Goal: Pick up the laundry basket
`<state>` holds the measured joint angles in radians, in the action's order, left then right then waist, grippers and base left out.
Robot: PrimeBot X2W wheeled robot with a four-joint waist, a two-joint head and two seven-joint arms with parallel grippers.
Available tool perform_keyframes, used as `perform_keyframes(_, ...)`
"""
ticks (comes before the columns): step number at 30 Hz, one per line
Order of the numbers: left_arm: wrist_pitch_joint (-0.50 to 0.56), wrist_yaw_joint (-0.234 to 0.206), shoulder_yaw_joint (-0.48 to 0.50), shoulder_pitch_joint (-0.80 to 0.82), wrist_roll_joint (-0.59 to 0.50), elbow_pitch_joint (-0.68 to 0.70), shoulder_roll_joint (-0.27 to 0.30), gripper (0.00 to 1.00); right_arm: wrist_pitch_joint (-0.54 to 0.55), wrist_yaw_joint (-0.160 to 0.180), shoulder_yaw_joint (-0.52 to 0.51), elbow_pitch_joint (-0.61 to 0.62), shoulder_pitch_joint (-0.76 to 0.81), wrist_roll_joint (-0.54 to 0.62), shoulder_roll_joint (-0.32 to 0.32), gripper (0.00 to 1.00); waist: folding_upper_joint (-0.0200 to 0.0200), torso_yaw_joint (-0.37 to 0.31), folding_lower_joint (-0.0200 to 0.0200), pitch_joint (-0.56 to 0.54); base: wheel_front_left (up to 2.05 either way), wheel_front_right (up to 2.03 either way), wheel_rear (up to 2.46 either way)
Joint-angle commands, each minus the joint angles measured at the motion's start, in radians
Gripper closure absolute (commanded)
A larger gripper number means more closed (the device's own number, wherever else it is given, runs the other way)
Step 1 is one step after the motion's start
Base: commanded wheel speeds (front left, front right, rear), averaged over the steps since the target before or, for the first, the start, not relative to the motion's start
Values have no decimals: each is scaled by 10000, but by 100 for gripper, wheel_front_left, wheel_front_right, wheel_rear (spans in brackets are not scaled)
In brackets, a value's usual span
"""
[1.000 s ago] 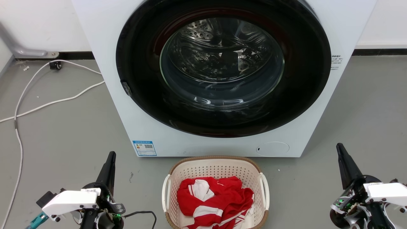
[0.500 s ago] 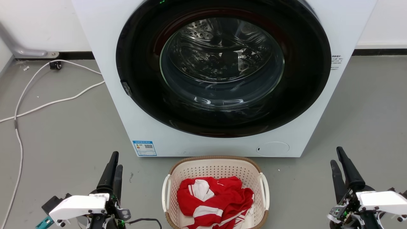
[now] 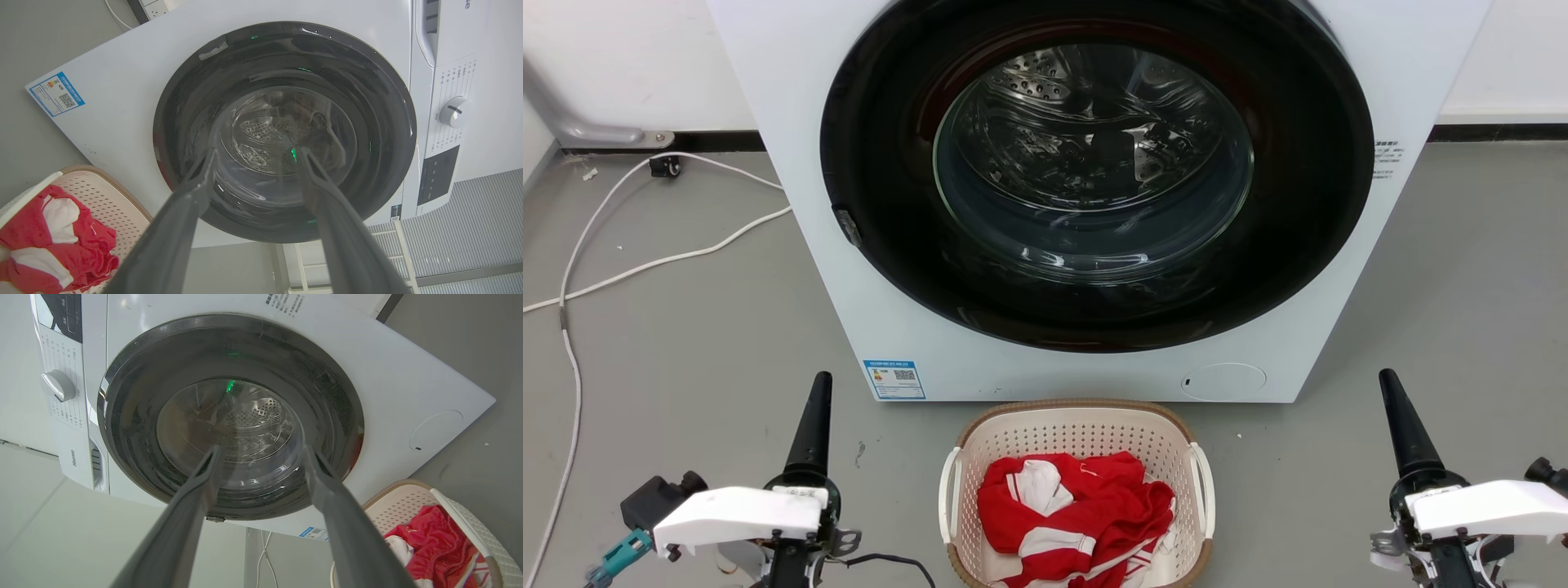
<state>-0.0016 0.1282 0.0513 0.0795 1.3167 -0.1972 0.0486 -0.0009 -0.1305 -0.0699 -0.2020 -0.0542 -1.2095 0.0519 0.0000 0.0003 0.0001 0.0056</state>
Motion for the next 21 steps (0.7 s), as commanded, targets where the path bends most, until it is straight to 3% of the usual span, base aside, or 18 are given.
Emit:
perform_keyframes(1, -115, -8, -55, 234, -517, 229, 23, 0, -115, -2, 16, 221, -12, 659, 2, 0, 0, 1, 0, 1, 0, 0, 0)
perform_keyframes(21, -798, -263, -681, 306, -5080, 422, 56, 0, -520, -3, 72, 859, 226, 5235, -4, 0, 0, -6, 0, 15, 0, 0, 0)
